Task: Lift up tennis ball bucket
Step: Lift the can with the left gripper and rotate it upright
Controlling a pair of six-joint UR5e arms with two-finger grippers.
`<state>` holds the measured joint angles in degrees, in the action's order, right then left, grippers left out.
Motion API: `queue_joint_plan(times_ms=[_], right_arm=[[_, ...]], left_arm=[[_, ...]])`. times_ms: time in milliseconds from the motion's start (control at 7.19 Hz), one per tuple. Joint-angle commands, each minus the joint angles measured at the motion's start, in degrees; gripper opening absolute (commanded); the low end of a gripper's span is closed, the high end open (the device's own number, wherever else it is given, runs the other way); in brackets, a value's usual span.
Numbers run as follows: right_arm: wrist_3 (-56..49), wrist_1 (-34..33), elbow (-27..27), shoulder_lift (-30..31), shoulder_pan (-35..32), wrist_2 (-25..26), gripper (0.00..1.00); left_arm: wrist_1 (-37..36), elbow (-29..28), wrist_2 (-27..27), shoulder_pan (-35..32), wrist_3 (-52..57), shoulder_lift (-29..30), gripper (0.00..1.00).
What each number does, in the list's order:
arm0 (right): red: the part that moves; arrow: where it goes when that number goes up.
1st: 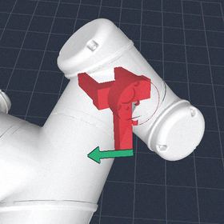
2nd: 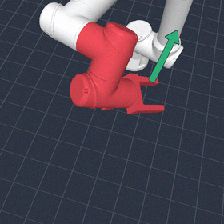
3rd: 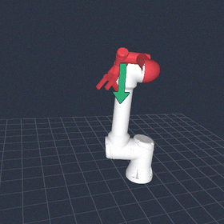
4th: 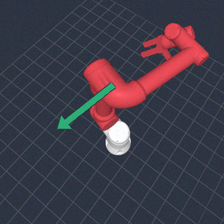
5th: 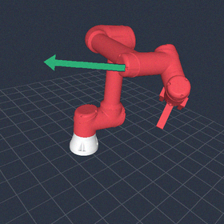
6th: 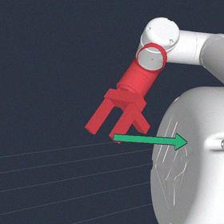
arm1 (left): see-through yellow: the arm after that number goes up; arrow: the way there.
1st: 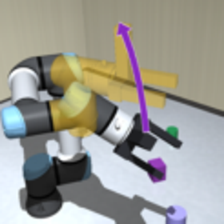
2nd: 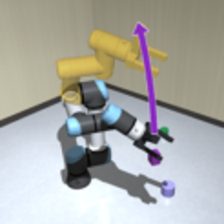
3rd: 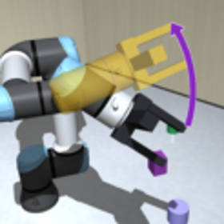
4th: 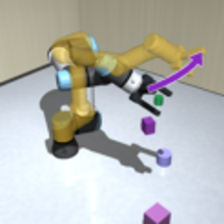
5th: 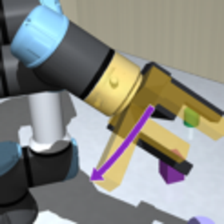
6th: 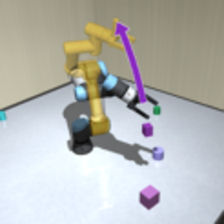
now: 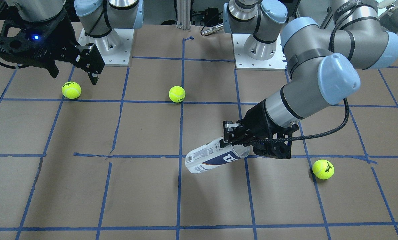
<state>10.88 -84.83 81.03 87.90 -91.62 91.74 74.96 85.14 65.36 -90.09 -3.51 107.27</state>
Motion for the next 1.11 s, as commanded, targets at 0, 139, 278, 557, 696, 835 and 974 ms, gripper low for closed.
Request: queue_joint_plan(times_ms=[0,139,278,557,696,835,974], right_arm=[[-0.2,0.1,0.1,0.0,0.0,-0.4,1.00],[0.0,-0.3,0.1,0.0,0.0,-1.0,1.00],[0.0,-0.2,0.2,0.0,0.0,-1.1,1.00],[0.0,-0.1,0.2,0.0,0.0,-1.3,1.00],[0.1,-0.2,0.3,0.0,-0.1,-1.4,1.00],[0.0,-0.3,1.0,0.0,0.0,-1.3,1.00],[0.0,-0.3,1.1,0.0,-0.1,-1.3,1.00]], left_arm=[[-6.1,-4.5,18.3,-3.8,1.0,1.7,0.00],[-6.9,-5.1,20.5,-5.5,4.2,3.2,0.00],[-6.8,-6.9,23.5,-8.6,5.1,5.3,0.00],[-3.9,-10.1,28.8,-12.4,3.2,9.6,0.00],[-3.6,-10.2,28.5,-12.7,3.0,10.2,0.00],[-3.3,-10.0,28.4,-13.4,2.5,10.3,0.00],[-3.3,-10.1,28.4,-14.7,1.8,10.9,0.00]])
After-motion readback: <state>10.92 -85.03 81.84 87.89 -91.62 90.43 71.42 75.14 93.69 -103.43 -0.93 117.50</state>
